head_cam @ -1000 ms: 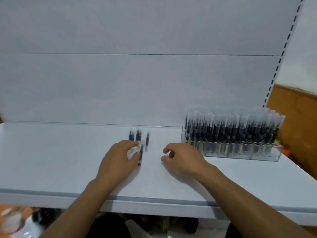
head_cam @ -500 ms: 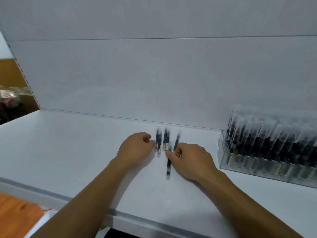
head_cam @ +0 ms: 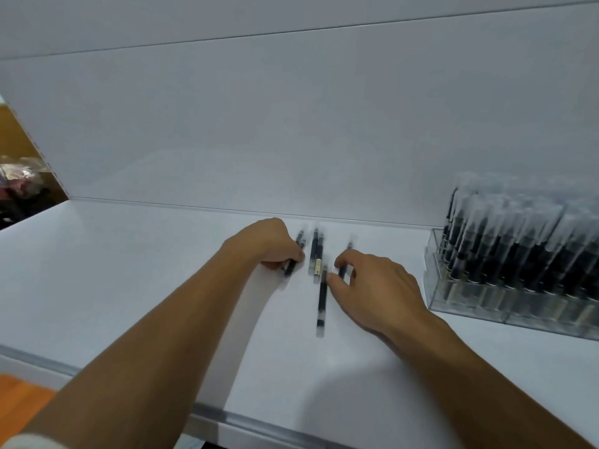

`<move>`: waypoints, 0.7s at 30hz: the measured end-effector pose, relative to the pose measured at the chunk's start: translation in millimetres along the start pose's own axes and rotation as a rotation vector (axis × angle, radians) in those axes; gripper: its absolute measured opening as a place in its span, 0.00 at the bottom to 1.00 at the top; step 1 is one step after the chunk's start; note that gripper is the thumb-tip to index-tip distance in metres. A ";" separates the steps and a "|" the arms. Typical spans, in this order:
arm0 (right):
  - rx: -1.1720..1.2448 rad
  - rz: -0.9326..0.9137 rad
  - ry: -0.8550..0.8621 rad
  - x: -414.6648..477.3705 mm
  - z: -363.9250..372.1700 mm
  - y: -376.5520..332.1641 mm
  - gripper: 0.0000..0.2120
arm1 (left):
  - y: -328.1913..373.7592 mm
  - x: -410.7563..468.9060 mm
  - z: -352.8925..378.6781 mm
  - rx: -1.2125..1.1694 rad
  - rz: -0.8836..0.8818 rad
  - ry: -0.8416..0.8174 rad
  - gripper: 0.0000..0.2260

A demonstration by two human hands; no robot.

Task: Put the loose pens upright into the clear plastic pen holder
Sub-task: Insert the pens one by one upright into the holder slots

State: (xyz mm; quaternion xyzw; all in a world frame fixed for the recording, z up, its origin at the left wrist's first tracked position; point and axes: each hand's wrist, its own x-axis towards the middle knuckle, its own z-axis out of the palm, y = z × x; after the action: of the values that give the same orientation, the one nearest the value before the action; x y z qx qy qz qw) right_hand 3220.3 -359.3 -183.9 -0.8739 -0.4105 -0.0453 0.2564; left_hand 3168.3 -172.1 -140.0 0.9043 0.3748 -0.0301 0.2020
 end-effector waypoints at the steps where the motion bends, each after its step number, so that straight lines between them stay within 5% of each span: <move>1: 0.000 0.000 0.001 -0.1 -0.8 -0.5 0.11 | 1.9 -1.1 -1.2 -0.001 -0.005 -0.016 0.13; 10: 0.064 0.089 -0.049 -1.7 -5.7 2.8 0.02 | 0.3 -14.7 -3.3 -0.084 -0.029 -0.114 0.10; 21: 0.227 0.117 -0.090 -11.3 -15.1 -1.4 0.03 | -21.2 -49.3 12.6 -0.448 0.004 0.045 0.09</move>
State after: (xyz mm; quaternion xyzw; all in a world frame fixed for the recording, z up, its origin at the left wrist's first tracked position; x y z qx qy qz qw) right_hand 3213.8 -373.7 -173.6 -0.8629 -0.3724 0.0556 0.3371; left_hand 3119.5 -196.2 -148.7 0.8382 0.3747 0.0743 0.3893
